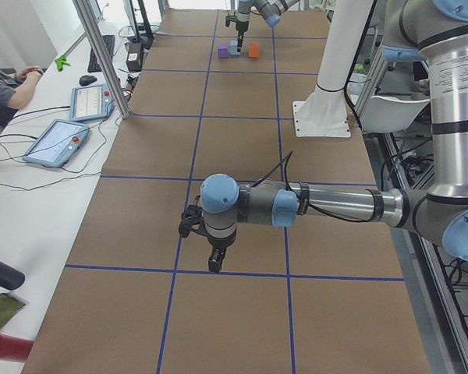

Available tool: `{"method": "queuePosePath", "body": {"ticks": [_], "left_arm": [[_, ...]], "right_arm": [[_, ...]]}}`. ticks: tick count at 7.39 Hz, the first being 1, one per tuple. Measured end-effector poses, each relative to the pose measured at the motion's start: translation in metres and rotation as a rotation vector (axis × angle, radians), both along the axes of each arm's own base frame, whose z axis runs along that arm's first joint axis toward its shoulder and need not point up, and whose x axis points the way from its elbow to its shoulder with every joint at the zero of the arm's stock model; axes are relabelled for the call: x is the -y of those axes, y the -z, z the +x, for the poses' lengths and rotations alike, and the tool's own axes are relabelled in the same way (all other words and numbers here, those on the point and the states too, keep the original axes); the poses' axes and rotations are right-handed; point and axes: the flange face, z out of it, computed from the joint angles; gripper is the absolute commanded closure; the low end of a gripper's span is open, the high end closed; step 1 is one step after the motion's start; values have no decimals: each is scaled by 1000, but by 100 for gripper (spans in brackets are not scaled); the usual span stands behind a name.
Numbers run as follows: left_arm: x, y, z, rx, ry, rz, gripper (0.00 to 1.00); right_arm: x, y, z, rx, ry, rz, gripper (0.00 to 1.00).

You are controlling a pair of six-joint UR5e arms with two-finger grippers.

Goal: Place blue block between orange and purple blocks
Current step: 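Lower the light blue cube between purple and orange cubes, open right gripper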

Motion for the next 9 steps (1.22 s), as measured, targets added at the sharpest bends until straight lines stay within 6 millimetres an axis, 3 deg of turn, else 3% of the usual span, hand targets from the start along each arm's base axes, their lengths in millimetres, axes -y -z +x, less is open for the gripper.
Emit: {"method": "queuePosePath", "body": {"ticks": [1,4,6,8,9], "left_arm": [[0,0,0,0,1,0,0],[0,1,0,-1,5,-2,0],[1,2,0,-1,5,-2,0],[1,2,0,-1,5,-2,0],[1,2,0,-2,5,-2,0]], "right_arm": [[-6,-3,1,-9,6,2,2],[-11,-3,3,-11,13,7,1],[-11,15,6,15,17,22,1],[-5,30,28,67,18,16,1],[3,29,53,75,35,30,1]]}}
